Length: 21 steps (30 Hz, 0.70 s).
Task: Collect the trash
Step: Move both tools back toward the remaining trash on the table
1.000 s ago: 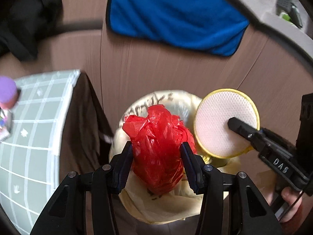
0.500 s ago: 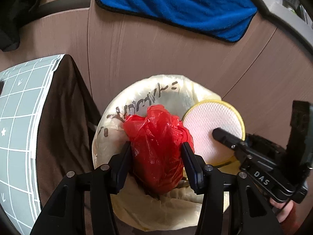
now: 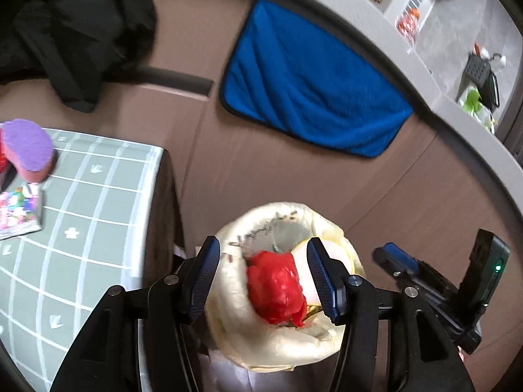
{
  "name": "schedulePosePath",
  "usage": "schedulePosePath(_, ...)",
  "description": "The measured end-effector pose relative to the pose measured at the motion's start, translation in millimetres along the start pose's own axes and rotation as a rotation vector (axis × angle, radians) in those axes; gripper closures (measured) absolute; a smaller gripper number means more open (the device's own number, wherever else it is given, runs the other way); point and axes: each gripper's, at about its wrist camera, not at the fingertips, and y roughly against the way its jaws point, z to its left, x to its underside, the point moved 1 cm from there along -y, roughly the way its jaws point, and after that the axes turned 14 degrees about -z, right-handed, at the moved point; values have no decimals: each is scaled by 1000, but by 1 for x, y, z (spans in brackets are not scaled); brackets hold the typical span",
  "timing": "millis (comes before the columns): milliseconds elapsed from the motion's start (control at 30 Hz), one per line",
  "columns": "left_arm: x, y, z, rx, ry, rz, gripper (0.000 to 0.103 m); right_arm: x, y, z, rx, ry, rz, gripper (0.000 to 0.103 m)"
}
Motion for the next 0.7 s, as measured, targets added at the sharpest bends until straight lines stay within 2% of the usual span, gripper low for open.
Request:
schedulePosePath(167, -7, 43, 34, -101, -12, -97, 47, -17, 14, 31, -12, 34, -60, 64)
schedulePosePath(300, -9, 85, 76, -228, -33, -182, 47, -28, 19, 72, -91, 75, -96, 64)
schedulePosePath(567, -22, 154, 197, -411, 57, -249, 47, -49, 4, 167, -331, 89, -127, 64)
schedulePosePath(700, -31, 188, 270, -479, 175, -306, 47, -52, -19, 208, -399, 112, -96, 64)
